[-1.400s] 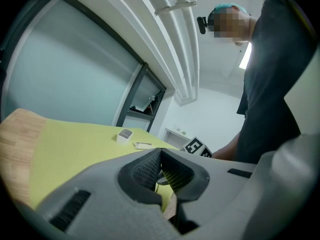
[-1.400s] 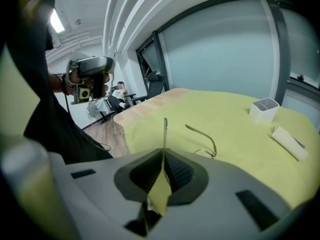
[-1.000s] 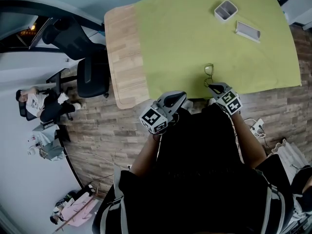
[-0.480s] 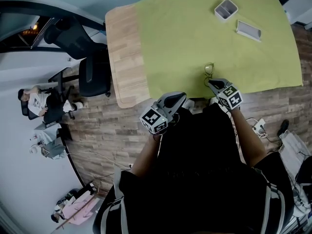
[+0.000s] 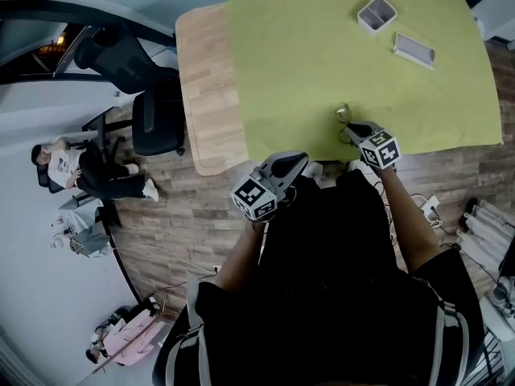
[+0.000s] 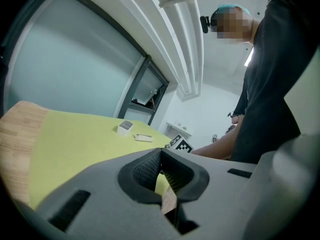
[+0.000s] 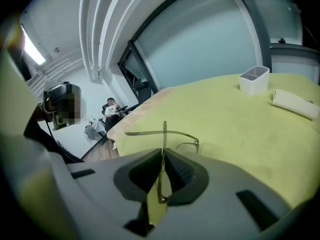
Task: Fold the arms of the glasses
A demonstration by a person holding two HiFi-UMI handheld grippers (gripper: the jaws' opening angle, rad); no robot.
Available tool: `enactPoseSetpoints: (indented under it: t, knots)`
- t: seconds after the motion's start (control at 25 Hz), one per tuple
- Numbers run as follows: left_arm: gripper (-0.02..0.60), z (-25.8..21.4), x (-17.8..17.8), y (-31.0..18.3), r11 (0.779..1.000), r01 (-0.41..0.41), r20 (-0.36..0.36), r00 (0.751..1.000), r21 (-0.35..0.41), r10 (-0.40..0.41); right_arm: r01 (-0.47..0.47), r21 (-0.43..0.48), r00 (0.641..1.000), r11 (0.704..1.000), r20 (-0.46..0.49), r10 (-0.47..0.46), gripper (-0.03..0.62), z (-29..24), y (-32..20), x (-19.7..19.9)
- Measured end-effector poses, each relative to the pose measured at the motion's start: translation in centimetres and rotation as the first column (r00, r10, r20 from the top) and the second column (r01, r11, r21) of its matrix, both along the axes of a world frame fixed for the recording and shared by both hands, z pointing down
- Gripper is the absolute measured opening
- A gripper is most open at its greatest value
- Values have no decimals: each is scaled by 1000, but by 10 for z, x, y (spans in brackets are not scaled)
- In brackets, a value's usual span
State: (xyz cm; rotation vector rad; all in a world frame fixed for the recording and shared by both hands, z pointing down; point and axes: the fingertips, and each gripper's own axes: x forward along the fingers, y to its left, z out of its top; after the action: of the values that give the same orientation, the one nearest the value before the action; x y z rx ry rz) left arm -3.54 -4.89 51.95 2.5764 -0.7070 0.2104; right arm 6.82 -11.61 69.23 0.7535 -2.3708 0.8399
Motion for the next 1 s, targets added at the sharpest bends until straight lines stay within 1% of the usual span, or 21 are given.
enactPoseSetpoints:
  t: [0.36,0.48,0.64,1.0]
  knots:
    - [18,0,-1,2,1000,18,4,1000,-17,-17,-5,-32,1000,999,-4,5,35,12,-12,-5]
    - [18,-5,2,1,1000,12,2,1000,-10,-12,-6,-41,1000,999,-11,6,35,17,-16,-6]
    - [18,-11,1,0,1000,24,-4,1000,-1,-24,-2,-50,1000,999,-24,1,35,25,-20,-8]
    - [18,-5,-6,11,999,46,3,999,-10,-46,1,-55,999,998,-54,-4,35,41,-24,-12]
